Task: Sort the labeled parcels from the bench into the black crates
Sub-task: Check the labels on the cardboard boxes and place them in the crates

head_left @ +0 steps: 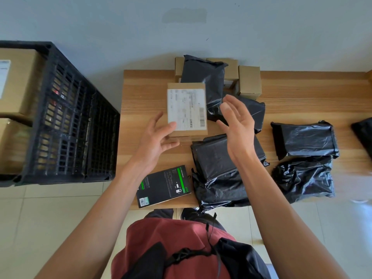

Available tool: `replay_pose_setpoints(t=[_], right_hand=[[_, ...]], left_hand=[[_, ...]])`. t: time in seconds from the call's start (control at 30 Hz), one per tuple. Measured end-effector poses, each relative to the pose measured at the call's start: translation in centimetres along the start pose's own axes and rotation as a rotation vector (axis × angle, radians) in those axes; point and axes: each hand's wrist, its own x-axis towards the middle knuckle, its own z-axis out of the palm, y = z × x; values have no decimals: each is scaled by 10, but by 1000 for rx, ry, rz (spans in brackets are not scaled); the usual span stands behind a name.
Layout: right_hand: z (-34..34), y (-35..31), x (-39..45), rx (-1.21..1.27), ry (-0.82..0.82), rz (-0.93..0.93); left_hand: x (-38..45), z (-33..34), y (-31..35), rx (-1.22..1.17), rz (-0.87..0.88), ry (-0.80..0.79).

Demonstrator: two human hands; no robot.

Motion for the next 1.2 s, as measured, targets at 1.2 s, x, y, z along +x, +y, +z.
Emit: replay_pose_setpoints(t=[1.2], right_hand=[[-4, -15, -31, -39, -85, -178]], left_hand=[[-39, 54, 15, 240, 468, 479]])
